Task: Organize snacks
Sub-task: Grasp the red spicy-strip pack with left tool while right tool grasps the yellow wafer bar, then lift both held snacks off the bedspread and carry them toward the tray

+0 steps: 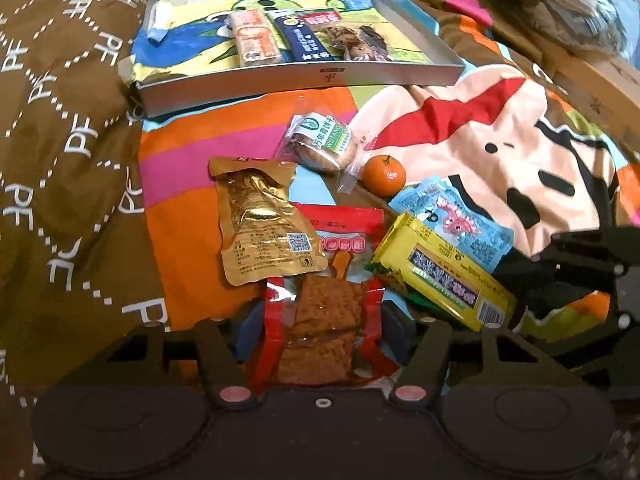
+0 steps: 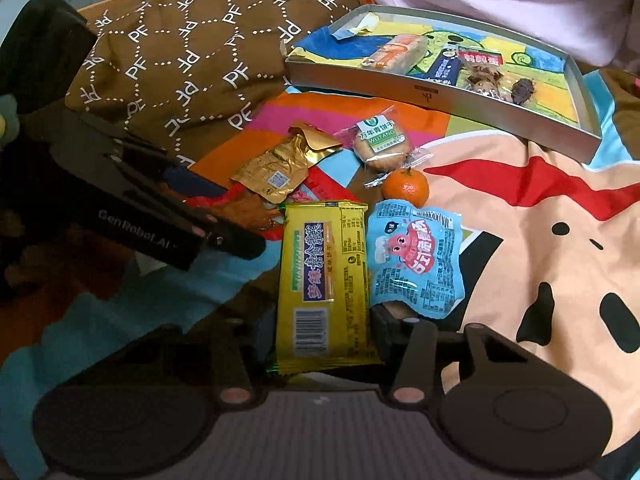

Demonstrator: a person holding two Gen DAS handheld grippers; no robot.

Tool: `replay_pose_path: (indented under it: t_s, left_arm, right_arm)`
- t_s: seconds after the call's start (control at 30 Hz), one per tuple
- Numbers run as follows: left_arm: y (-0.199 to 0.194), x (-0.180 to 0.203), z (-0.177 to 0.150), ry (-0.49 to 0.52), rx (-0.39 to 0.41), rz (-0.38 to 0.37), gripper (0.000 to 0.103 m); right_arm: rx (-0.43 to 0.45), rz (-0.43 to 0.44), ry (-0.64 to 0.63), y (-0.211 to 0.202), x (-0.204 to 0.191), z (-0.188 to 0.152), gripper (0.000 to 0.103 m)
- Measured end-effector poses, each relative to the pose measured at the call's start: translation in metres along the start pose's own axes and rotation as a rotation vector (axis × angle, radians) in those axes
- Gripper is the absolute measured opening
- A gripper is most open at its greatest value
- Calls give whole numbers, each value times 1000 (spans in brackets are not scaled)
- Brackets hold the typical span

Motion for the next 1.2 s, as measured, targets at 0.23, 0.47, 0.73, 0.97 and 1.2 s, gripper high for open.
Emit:
replay_pose_path:
  t_s: [0.23,0.47,0.73,0.97,1.2]
  left_arm:
    - [-11,0,-2,-211,-44,-121,60]
    - [-11,7,-10,-215,-56,-132,61]
    - [-18,11,-9,-276,-64,-228,58]
    - [-27,25,-14,-363,-65,-313,53]
    - [-23,41,-20,-204,-80,-217,54]
  right_arm:
    - [24,-71,-113,-14,-2,-6,52]
    - [17,-54,-87,-14,1,-7,52]
    - [122,-185,-225,-26,-1,-4,52]
    - [173,-217,-214,-42,10,-4,52]
    - [208,-227,-157,-60,23,-9,52]
Point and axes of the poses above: each gripper's, at about its wrist camera, not at the fingertips, and y roughly the way its jaws point, x to its right, z to its top, the point moved 9 cm from there along y, roughly the way its jaws point, and after that the axes turned 13 degrees about -z, right-handed, at the moved point
